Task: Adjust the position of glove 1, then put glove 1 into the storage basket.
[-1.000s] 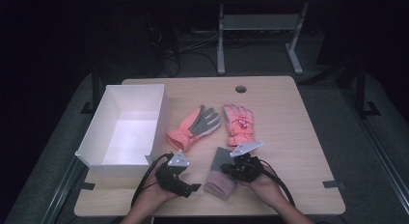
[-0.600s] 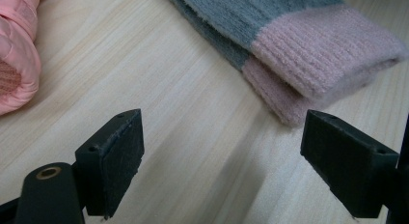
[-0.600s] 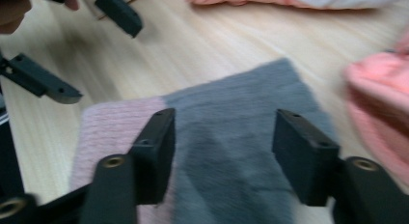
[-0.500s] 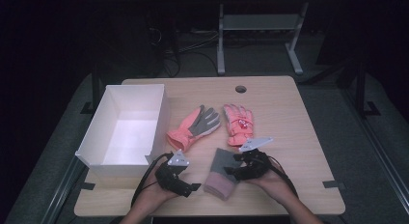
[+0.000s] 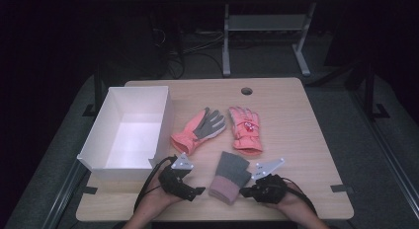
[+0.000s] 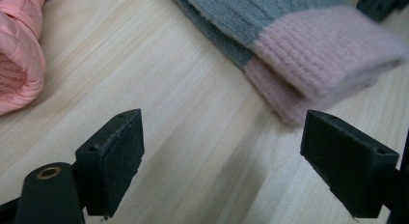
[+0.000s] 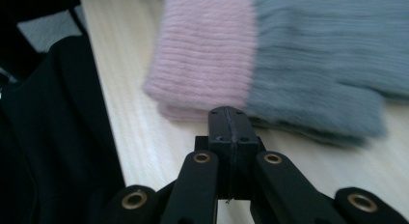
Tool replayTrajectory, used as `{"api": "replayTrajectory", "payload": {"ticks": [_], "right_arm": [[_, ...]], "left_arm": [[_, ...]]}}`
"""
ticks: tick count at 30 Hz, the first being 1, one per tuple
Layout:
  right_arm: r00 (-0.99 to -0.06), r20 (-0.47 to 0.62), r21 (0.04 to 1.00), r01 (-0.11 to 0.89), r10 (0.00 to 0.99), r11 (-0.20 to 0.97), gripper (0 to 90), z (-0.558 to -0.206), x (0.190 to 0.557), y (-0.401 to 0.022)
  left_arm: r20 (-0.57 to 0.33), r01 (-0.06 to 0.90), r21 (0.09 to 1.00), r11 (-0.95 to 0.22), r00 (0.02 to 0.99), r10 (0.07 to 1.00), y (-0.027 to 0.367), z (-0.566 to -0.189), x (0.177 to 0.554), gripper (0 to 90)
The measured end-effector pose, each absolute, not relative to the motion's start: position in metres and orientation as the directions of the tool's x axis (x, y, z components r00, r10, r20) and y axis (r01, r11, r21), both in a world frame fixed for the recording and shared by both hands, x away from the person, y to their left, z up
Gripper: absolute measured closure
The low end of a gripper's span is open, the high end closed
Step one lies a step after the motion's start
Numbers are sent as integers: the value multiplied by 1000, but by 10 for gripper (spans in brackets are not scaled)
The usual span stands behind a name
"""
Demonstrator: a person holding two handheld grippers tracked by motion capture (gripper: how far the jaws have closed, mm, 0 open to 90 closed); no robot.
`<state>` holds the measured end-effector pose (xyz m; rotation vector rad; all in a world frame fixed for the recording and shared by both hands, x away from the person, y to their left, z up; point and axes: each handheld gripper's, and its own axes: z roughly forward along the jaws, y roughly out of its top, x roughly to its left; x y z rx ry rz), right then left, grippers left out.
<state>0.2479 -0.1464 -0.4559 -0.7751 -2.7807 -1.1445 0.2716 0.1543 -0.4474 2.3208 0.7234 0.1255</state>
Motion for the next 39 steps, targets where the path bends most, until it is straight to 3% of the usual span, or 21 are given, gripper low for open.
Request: {"api": "replayTrajectory", "payload": {"ticks": [15, 16, 17, 18, 26, 27, 28, 30, 31, 34, 39], "right_arm": [[-900, 194, 663, 414, 391, 624, 898, -458, 256, -106], [-901, 193, 667, 411, 389, 622, 837, -457, 255, -109], [-901, 193, 667, 411, 389, 622, 837, -457, 255, -109], [-897, 193, 674, 416, 398, 610, 744, -454, 254, -116], [-866, 185, 687, 452, 464, 569, 536, -449, 259, -143], [-857, 186, 690, 462, 480, 557, 486, -448, 260, -148], [-840, 186, 692, 480, 510, 539, 379, -447, 263, -156], [-825, 185, 693, 494, 534, 524, 303, -447, 266, -164], [-825, 185, 693, 494, 534, 524, 303, -447, 266, -164], [-811, 183, 700, 505, 556, 506, 187, -446, 270, -177], [-784, 178, 702, 525, 594, 482, 142, -446, 271, -194]], "left_arm": [[-104, 463, 651, -602, 839, 533, 156, -445, 272, 150], [-105, 465, 651, -600, 838, 535, 157, -445, 271, 150], [-105, 466, 652, -598, 837, 537, 157, -445, 271, 150], [-101, 462, 655, -599, 838, 536, 157, -444, 272, 150], [-110, 470, 664, -582, 831, 545, 154, -440, 274, 150], [-112, 469, 666, -580, 832, 544, 153, -439, 274, 150], [-117, 472, 675, -568, 828, 549, 151, -436, 275, 150], [-114, 470, 674, -570, 829, 548, 149, -434, 276, 150], [-114, 470, 674, -570, 829, 548, 149, -434, 276, 150], [-110, 461, 675, -576, 835, 539, 144, -430, 281, 150], [-103, 451, 665, -595, 845, 525, 133, -424, 287, 150]]}}
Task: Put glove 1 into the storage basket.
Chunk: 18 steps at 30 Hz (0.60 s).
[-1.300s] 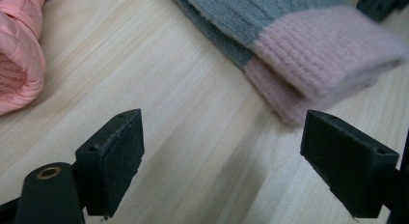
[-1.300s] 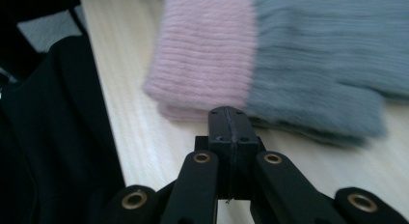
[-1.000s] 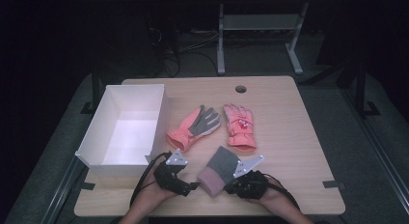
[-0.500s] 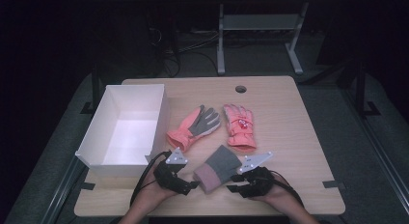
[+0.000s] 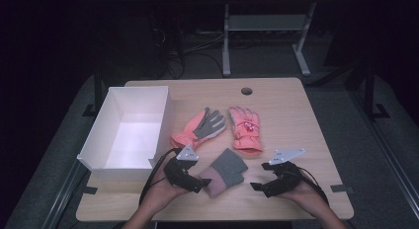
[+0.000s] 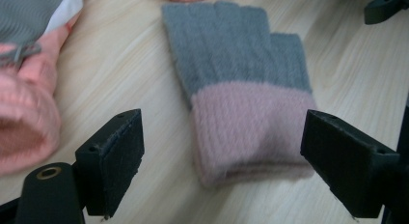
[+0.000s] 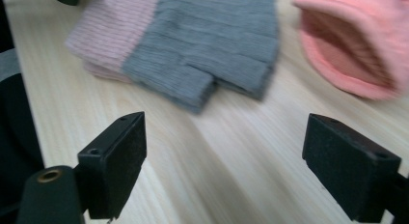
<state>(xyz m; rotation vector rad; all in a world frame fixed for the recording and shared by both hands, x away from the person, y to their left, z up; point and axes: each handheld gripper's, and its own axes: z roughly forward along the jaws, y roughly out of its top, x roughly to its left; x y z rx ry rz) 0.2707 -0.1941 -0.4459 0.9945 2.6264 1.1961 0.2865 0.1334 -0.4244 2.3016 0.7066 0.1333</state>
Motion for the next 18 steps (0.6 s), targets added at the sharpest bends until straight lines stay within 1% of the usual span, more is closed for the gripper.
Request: {"api": "replayTrajectory", "payload": {"ticks": [9, 13, 16, 18], "right_arm": [[-730, 155, 711, 550, 665, 438, 133, -448, 263, -225], [-716, 162, 708, 563, 679, 426, 133, -448, 266, -225], [-724, 155, 711, 554, 672, 433, 133, -448, 266, -225], [-727, 156, 710, 553, 668, 437, 133, -448, 266, -223]], "left_arm": [[-98, 434, 663, -611, 858, 504, 107, -419, 299, 140], [-99, 435, 657, -616, 860, 501, 95, -419, 307, 138], [-100, 433, 650, -624, 863, 495, 90, -422, 310, 138], [-92, 434, 628, -646, 866, 492, 83, -428, 314, 137]]}}
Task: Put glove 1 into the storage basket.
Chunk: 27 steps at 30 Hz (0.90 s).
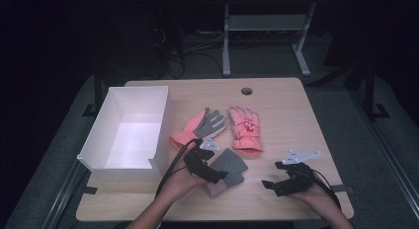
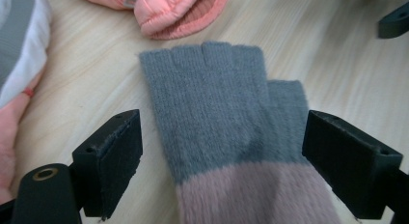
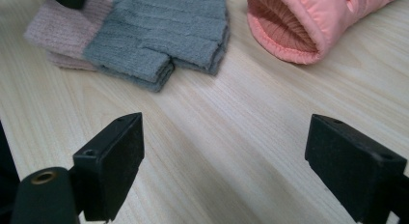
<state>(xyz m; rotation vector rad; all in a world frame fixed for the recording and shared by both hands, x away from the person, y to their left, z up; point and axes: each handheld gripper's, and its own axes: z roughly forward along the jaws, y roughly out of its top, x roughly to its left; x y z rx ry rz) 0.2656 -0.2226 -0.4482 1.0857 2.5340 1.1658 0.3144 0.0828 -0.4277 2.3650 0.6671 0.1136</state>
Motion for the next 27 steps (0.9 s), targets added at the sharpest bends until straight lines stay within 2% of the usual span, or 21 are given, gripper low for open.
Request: {"api": "replayTrajectory", "payload": {"ticks": [8, 20, 24, 27], "right_arm": [[-725, 155, 705, 557, 671, 439, 134, -450, 267, -224], [-725, 150, 706, 555, 673, 440, 136, -449, 268, -225], [-722, 150, 711, 553, 675, 434, 137, -448, 269, -226], [-723, 148, 713, 551, 675, 434, 137, -448, 269, -226]], "left_arm": [[-72, 451, 597, -664, 854, 515, 68, -442, 319, 130], [-109, 478, 568, -670, 850, 515, 68, -458, 321, 129], [-117, 485, 567, -665, 847, 518, 68, -459, 321, 149], [-119, 479, 561, -675, 854, 507, 68, -457, 319, 212]]}}
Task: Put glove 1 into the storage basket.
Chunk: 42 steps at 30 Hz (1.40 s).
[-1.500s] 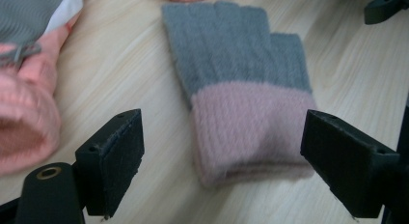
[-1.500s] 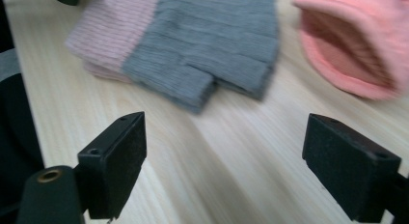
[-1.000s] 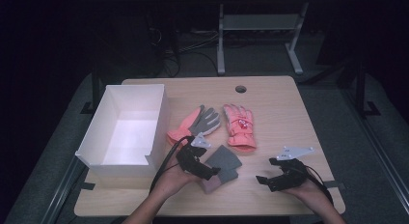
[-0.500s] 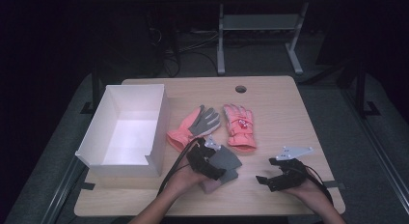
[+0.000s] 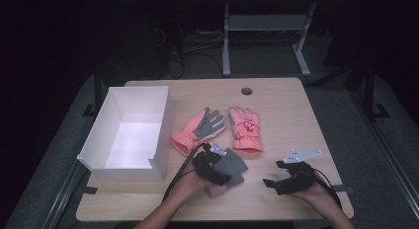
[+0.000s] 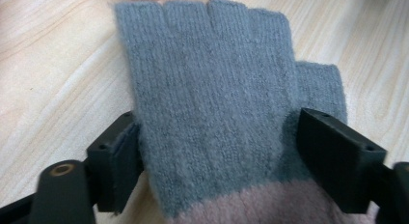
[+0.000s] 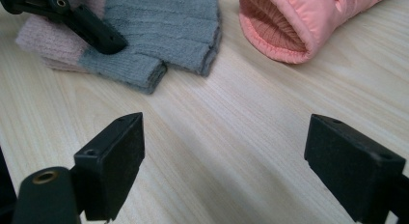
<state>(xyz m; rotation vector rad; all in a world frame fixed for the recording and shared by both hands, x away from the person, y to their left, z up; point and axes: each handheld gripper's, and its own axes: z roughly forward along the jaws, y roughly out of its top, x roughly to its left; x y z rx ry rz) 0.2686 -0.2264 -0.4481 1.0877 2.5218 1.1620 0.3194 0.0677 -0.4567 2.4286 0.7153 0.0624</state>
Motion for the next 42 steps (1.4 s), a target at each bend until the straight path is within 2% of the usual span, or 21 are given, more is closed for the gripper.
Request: {"api": "replayTrajectory", "payload": {"ticks": [2, 6, 8, 9, 10, 11, 14, 29, 42], "right_arm": [[-723, 149, 713, 551, 675, 433, 138, -448, 269, -226], [-719, 148, 713, 553, 679, 431, 138, -448, 269, -227], [-718, 150, 711, 556, 680, 430, 138, -448, 269, -227], [-714, 153, 709, 561, 683, 428, 138, -448, 269, -227], [-712, 153, 708, 563, 685, 427, 138, -448, 269, -227], [-712, 153, 708, 563, 685, 427, 138, -448, 269, -227], [-711, 155, 707, 565, 686, 426, 138, -448, 269, -226], [-704, 168, 709, 572, 690, 412, 137, -448, 269, -228], [-708, 162, 703, 572, 688, 423, 137, -450, 270, -227]], "left_arm": [[-120, 478, 557, -679, 855, 504, 68, -456, 319, 231], [-155, 478, 542, -691, 865, 477, 66, -453, 319, 394], [-160, 475, 537, -697, 869, 469, 66, -452, 320, 425], [-174, 478, 535, -697, 869, 463, 66, -452, 320, 461], [-227, 502, 536, -679, 860, 457, 66, -452, 321, 573], [-227, 502, 536, -679, 860, 457, 66, -452, 321, 604], [-259, 514, 529, -675, 856, 448, 66, -452, 323, 642], [-299, 516, 554, -653, 856, 422, 76, -426, 327, 658], [-306, 550, 576, -605, 831, 464, 92, -395, 334, 653]]}}
